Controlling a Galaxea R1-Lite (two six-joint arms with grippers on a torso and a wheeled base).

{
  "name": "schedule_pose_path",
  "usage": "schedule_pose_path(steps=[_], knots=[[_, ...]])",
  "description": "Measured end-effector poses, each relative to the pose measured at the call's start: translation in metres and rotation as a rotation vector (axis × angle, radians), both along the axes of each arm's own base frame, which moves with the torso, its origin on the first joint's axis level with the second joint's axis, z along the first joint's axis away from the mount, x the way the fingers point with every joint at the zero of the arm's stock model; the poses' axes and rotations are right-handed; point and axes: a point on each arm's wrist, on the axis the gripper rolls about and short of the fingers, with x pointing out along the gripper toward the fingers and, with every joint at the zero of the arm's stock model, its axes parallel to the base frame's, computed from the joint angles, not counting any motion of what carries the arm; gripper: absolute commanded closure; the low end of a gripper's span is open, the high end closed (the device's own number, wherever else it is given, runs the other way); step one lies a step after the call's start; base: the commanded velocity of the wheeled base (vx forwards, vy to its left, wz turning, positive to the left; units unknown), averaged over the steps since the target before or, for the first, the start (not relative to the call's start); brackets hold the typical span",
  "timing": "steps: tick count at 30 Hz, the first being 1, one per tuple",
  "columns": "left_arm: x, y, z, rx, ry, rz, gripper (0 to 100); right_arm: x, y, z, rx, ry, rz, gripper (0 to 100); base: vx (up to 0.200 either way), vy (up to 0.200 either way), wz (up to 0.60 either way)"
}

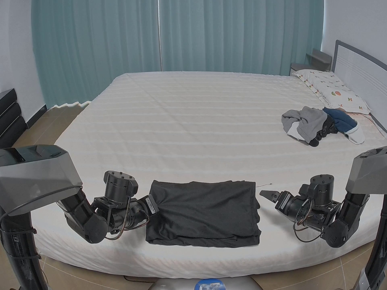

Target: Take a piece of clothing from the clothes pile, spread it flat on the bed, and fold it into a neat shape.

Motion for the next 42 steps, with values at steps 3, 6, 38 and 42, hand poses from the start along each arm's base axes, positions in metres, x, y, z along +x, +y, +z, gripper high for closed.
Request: schedule_pose_path(steps=[3, 6, 38, 42], knots=[[0.0000, 0.0001, 0.0000, 0.002, -0.001, 0.004, 100, -0.0003, 0.0002, -0.0002, 0.000, 0.001, 0.001, 0, 0.000, 0.200, 0.00], [-0.0001, -0.0001, 0.0000, 0.002, -0.001, 0.004, 100, -0.0004, 0.0005, -0.0005, -0.001, 0.002, 0.002, 0, 0.000, 0.200, 0.00], [-0.0051, -0.0047, 0.0008, -0.006, 0.010, 0.045, 0, -0.0021, 0.0056, -0.0021, -0.001, 0.007, 0.018, 0, 0.000, 0.050, 0.00], [-0.0097, -0.0040, 0.0026, -0.006, 0.012, 0.042, 0, -0.0035, 0.0070, -0.0017, 0.005, 0.011, 0.020, 0, 0.000, 0.000, 0.00]])
